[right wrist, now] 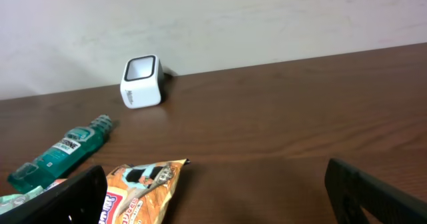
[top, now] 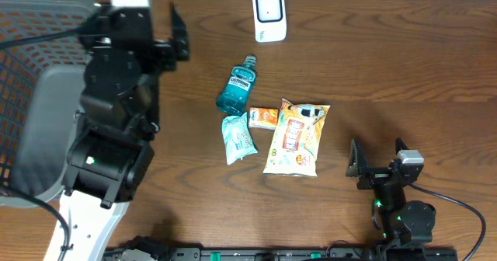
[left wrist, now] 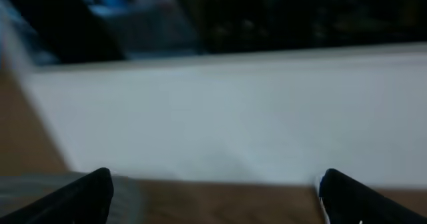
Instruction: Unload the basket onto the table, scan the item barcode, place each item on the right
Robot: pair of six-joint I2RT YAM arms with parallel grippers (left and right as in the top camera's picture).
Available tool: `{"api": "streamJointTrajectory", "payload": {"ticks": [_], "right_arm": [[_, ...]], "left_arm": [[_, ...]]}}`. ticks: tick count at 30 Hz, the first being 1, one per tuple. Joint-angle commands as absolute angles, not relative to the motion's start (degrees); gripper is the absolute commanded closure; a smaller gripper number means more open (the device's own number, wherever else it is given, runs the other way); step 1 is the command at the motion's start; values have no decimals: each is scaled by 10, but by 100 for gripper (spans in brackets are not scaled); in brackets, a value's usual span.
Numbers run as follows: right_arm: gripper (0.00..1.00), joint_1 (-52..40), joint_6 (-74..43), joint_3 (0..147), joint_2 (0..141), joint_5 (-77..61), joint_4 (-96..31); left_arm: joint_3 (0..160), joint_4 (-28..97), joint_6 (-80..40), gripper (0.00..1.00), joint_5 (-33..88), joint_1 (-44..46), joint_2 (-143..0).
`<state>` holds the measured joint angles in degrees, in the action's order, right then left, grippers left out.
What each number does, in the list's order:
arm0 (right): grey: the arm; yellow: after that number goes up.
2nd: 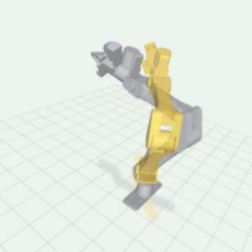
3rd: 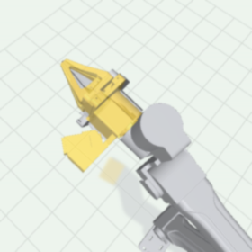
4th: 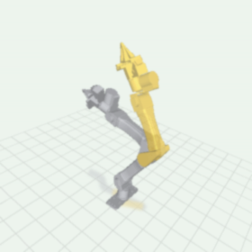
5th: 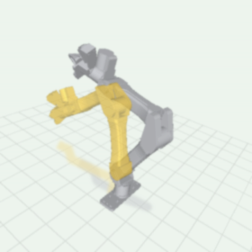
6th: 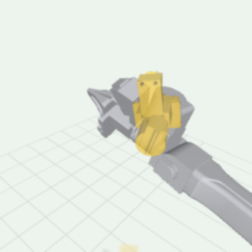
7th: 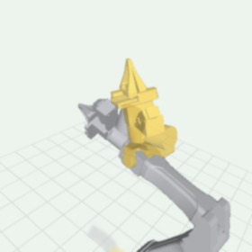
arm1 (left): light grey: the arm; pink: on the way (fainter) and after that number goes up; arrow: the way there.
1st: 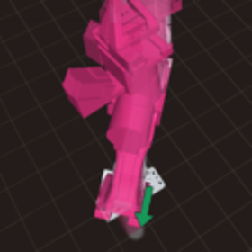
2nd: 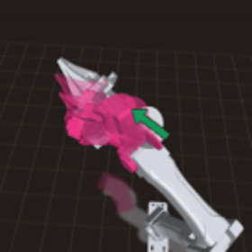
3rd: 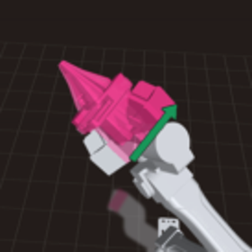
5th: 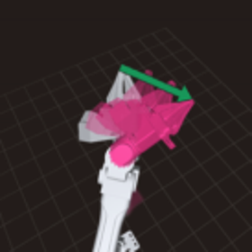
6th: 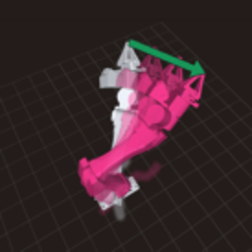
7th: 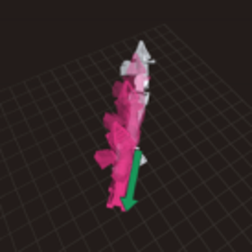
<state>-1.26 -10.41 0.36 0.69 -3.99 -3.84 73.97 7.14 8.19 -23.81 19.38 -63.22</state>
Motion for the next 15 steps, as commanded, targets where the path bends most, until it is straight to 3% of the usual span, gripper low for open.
{"api": "streamJointTrajectory", "payload": {"ticks": [1,15], "right_arm": [[1,-15,-100,3,3,-35,-41],[1,-15,-100,3,3,-35,-41]], "left_arm": [[753,50,166,1,-323,178,-630],[753,64,214,1,-327,170,-632]]}}
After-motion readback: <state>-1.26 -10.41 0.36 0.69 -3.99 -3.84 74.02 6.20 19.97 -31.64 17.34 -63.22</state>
